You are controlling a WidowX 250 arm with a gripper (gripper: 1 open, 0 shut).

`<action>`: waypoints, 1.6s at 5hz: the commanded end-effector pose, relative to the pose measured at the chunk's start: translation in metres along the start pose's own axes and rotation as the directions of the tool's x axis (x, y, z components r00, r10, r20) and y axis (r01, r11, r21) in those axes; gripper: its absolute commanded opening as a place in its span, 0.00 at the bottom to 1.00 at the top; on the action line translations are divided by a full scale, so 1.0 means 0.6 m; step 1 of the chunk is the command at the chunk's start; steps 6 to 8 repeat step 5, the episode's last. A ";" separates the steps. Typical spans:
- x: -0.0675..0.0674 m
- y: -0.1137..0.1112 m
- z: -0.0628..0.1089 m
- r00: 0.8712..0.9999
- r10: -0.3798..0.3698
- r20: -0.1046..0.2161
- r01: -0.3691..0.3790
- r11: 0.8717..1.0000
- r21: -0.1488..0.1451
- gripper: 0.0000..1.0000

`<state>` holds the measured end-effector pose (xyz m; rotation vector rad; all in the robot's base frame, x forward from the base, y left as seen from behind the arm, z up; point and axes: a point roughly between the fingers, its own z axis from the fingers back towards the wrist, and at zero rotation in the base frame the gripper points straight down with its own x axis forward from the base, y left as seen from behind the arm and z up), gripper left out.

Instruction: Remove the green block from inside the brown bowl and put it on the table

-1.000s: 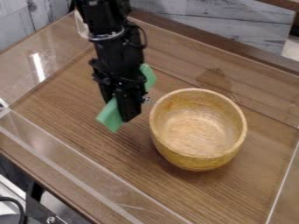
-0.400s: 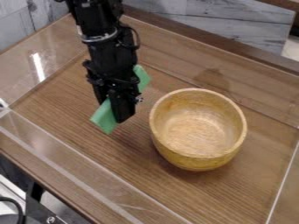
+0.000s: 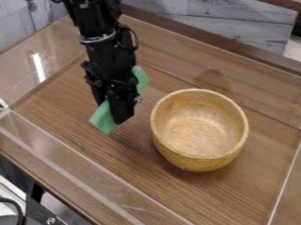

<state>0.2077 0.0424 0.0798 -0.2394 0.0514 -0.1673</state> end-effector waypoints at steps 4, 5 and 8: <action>-0.003 0.006 0.023 0.999 0.026 0.039 -0.027 0.999 0.024 0.00; -0.004 0.006 0.023 0.999 0.034 0.037 -0.035 0.999 0.021 0.00; -0.004 0.006 0.023 0.999 0.034 0.037 -0.035 0.999 0.021 0.00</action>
